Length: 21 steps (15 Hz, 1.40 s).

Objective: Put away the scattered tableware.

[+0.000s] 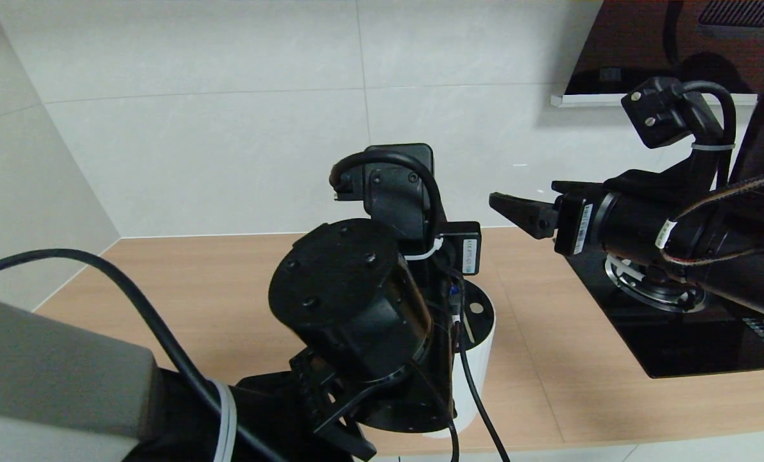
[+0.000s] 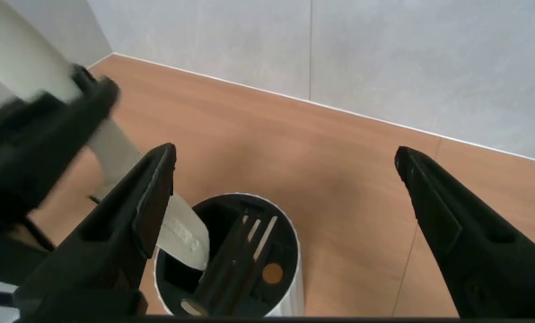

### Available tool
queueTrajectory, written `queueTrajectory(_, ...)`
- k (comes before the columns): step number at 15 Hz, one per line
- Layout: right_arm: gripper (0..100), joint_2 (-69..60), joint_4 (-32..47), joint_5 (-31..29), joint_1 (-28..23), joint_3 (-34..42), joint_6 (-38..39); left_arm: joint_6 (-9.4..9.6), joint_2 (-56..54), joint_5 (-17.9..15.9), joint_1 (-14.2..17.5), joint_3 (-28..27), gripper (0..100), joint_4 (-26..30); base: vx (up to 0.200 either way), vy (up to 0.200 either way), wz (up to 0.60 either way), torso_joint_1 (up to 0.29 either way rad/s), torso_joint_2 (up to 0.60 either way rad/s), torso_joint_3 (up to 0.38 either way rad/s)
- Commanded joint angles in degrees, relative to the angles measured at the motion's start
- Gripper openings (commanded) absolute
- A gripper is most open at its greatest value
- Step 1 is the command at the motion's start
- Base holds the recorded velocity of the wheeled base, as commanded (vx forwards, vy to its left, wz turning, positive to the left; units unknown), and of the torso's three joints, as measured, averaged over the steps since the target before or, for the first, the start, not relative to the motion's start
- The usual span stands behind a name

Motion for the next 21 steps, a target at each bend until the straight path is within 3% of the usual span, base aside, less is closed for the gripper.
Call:
queueTrajectory(1, 100, 0.21, -0.03, 0.01, 0.02, 0.05, 0.02, -0.27, 1.56, -0.02, -0.05, -0.01, 0, -0.01, 0.000, 0.000, 0.00, 0.000, 0.00, 0.000)
queueTrajectory(10, 100, 0.65, -0.03, 0.01, 0.02, 0.31, 0.02, -3.34, 7.19, 0.16, 0.04, 0.52, 0, -0.01, 0.000, 0.000, 0.00, 0.000, 0.00, 0.000)
queueTrajectory(21, 100, 1.18, -0.11, 0.19, 0.02, 0.75, -0.16, -3.34, 10.88, -0.02, 0.48, 2.19, 0, 0.16, 0.000, 0.000, 0.00, 0.000, 0.00, 0.000)
